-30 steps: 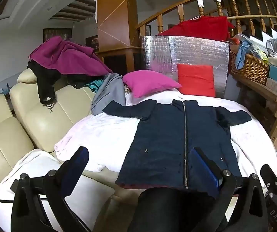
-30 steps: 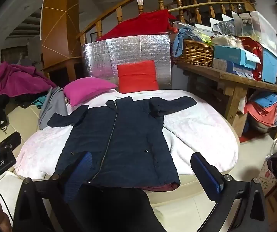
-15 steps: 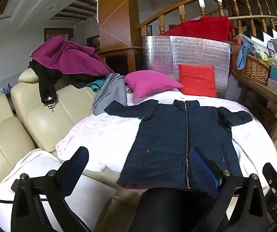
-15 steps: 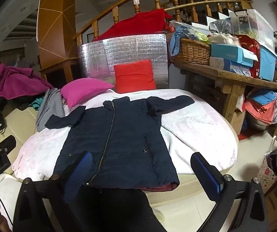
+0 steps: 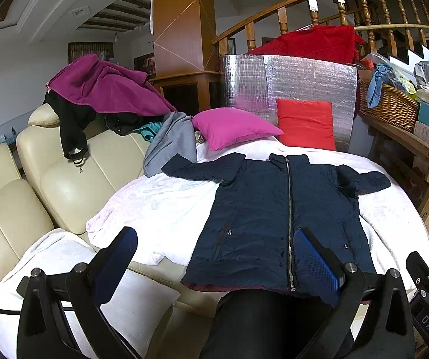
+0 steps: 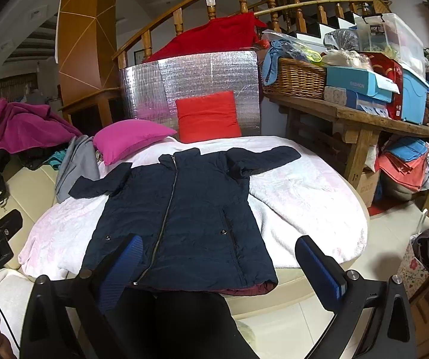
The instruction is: Fold large clothes
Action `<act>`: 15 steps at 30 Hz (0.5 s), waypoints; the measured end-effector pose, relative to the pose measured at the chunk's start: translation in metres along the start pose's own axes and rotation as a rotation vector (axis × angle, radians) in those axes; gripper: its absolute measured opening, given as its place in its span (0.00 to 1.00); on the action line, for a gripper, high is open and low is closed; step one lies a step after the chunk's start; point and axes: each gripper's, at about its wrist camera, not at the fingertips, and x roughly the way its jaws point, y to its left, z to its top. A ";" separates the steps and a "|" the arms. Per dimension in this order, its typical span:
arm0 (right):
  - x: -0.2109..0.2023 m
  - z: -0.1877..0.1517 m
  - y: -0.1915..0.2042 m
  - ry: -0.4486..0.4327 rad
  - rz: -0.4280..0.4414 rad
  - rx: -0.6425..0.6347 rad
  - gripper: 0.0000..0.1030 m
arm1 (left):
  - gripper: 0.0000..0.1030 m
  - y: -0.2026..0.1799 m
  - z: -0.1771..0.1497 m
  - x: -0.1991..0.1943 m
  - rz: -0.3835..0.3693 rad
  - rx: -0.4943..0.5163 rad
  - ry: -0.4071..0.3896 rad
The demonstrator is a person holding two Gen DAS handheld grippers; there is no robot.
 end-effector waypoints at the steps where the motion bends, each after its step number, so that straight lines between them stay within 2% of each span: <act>1: 0.000 0.000 0.001 0.000 -0.001 0.000 1.00 | 1.00 0.001 0.000 0.000 -0.001 0.000 0.000; 15: 0.001 0.000 0.001 0.001 -0.002 -0.002 1.00 | 1.00 0.001 0.001 0.002 0.004 -0.003 0.006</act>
